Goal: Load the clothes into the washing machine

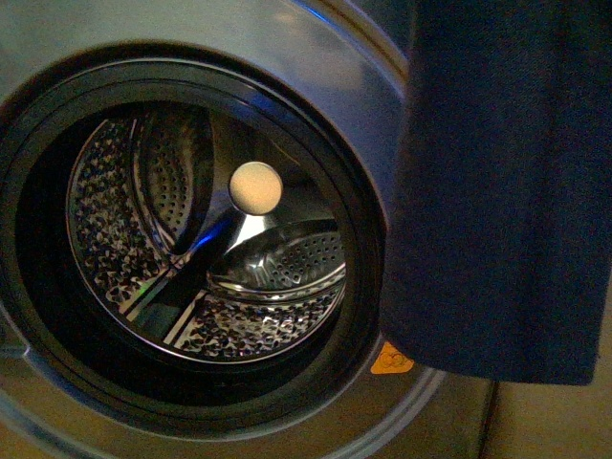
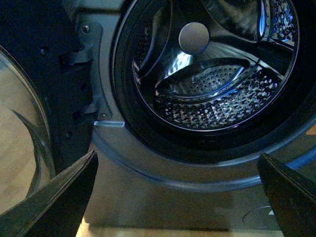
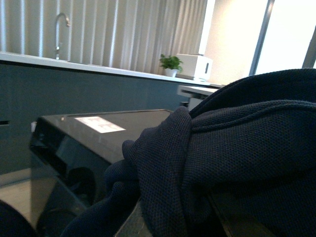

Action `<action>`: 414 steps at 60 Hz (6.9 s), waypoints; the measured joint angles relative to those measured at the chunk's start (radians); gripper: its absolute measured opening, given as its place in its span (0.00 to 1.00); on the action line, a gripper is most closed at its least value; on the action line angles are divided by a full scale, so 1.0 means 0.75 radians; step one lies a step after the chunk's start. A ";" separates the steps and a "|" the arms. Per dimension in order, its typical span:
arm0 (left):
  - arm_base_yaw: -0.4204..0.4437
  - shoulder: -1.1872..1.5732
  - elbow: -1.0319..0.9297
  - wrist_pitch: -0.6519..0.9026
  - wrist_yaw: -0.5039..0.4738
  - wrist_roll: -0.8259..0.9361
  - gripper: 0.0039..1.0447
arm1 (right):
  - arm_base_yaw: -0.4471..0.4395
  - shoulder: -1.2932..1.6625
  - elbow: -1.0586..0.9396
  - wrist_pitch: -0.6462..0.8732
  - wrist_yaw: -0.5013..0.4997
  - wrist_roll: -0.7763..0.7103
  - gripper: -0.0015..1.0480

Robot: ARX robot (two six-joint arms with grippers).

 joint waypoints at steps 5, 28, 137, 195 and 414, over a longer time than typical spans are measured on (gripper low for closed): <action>0.000 0.000 0.000 0.000 0.000 0.000 0.94 | 0.113 0.033 0.010 0.002 0.047 -0.015 0.13; 0.000 0.000 0.000 0.000 0.000 0.000 0.94 | 0.184 0.069 0.015 0.020 0.066 -0.019 0.13; -0.233 1.634 1.250 1.526 1.130 -1.105 0.94 | 0.183 0.069 0.015 0.020 0.070 -0.020 0.13; -0.678 1.739 1.595 0.716 0.239 -0.378 0.94 | 0.179 0.069 0.017 0.021 0.083 -0.022 0.13; -0.246 3.199 2.143 0.788 -0.442 -0.111 0.12 | -0.581 -1.562 -2.409 0.404 0.355 0.149 0.02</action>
